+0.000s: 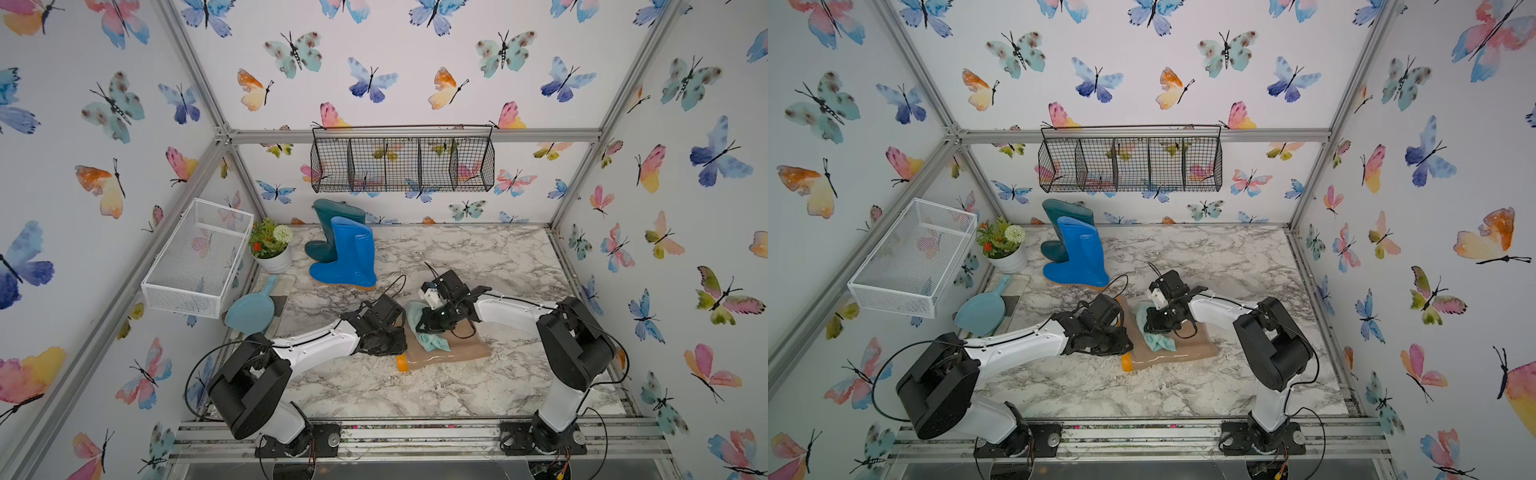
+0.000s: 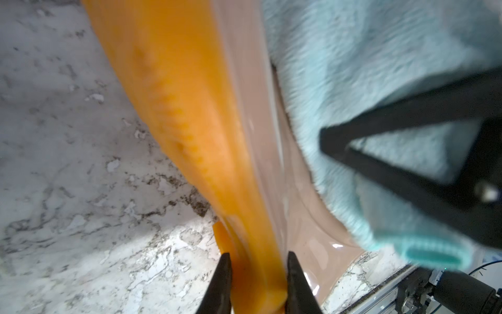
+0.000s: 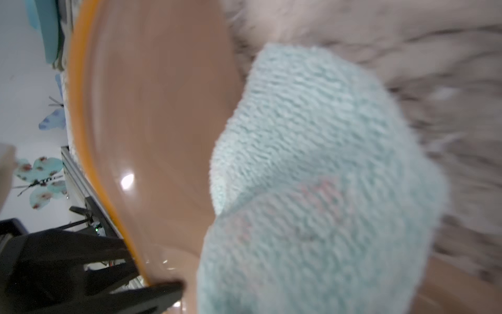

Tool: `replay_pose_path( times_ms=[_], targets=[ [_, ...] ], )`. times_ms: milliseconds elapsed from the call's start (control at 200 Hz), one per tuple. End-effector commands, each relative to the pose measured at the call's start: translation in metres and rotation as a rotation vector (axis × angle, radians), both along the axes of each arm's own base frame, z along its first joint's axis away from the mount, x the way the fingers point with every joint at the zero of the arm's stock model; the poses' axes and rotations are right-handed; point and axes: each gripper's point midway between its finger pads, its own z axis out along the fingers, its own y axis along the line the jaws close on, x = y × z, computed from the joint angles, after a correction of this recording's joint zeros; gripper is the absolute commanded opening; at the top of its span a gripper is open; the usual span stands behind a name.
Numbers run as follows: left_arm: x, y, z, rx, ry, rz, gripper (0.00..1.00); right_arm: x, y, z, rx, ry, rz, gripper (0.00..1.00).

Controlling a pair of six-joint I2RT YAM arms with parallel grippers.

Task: Wipe the rubber boots with a cloth
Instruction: Wipe the dirt off the rubber boot.

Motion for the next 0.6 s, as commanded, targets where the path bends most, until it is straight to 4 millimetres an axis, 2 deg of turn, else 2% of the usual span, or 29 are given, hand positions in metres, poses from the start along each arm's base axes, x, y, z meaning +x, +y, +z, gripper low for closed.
replay_pose_path(
  times_ms=[0,65,130,220,350,390,435,485,521,591],
  targets=[
    [-0.011,-0.001,-0.017,0.003,0.03,-0.054,0.0,0.006,-0.081,-0.025,-0.145,0.073,-0.136,0.03],
    [-0.012,-0.003,-0.018,-0.004,0.034,-0.054,0.0,0.009,-0.09,-0.021,-0.186,0.046,-0.121,0.08],
    [-0.01,-0.005,-0.019,-0.01,0.035,-0.054,0.0,0.007,-0.08,-0.016,-0.124,0.059,-0.103,0.15],
    [-0.008,-0.009,-0.019,-0.014,0.039,-0.057,0.0,-0.001,-0.054,-0.007,-0.037,0.057,-0.077,0.14],
    [-0.006,-0.012,-0.018,-0.016,0.04,-0.059,0.0,-0.024,0.0,0.006,-0.01,0.008,0.041,0.15],
    [-0.006,-0.013,-0.018,-0.016,0.038,-0.059,0.0,-0.034,0.017,0.008,0.002,0.003,0.082,0.22],
    [-0.006,-0.013,-0.018,-0.015,0.04,-0.062,0.0,-0.044,0.031,0.007,-0.002,0.0,0.121,0.38],
    [-0.006,-0.013,-0.019,-0.011,0.043,-0.064,0.0,-0.052,0.039,0.0,-0.049,0.0,0.149,0.53],
    [-0.005,-0.014,-0.019,-0.011,0.043,-0.066,0.0,-0.055,0.039,-0.007,-0.088,0.004,0.162,0.58],
    [-0.005,-0.015,-0.019,-0.012,0.043,-0.068,0.0,-0.058,0.033,-0.022,-0.153,0.036,0.164,0.59]
  ],
)
